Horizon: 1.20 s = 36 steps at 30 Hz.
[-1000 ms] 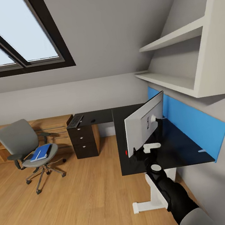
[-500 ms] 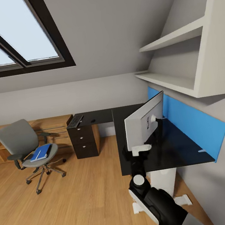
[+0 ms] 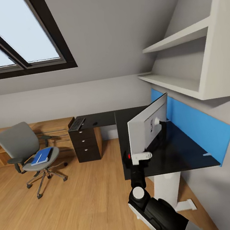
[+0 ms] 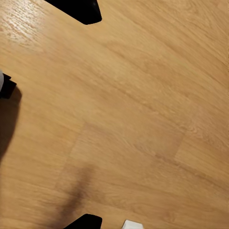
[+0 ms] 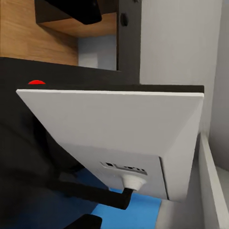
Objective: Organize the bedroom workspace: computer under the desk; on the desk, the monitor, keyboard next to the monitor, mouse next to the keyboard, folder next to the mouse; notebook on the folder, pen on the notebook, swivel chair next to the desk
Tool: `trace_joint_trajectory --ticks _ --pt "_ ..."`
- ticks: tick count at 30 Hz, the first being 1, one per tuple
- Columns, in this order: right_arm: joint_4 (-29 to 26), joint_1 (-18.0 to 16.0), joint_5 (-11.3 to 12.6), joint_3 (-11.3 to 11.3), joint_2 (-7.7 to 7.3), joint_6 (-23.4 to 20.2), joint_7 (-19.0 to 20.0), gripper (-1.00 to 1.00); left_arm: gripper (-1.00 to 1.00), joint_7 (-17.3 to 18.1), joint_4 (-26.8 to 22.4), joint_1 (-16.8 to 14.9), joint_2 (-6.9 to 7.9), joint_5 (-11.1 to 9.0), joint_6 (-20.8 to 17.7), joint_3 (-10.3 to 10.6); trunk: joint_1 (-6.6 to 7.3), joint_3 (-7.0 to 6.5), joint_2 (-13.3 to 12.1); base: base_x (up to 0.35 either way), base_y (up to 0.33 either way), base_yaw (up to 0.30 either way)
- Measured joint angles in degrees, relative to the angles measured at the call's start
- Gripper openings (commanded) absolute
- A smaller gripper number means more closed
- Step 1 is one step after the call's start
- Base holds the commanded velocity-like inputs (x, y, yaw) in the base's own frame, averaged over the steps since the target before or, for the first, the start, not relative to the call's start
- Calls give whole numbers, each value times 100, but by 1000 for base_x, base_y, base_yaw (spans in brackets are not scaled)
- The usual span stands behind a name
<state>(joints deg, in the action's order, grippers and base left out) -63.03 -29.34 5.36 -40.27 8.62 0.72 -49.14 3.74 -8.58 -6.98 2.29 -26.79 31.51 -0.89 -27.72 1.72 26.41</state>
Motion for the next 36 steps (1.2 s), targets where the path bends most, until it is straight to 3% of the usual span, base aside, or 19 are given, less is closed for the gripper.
trace_joint_trajectory --ticks 19,27,36 --pt "449 -1 -2 18 -6 63 24 100 100 7 0 0 -1 2 1 0 2 0 0 218 171 0" --pt "474 -1 -5 45 -8 67 21 100 100 8 0 0 -13 16 0 6 0 0 -1 78 55 0" --pt "491 -1 -14 441 -14 66 15 100 100 8 0 0 -10 19 0 8 -1 0 -1 12 9 0"
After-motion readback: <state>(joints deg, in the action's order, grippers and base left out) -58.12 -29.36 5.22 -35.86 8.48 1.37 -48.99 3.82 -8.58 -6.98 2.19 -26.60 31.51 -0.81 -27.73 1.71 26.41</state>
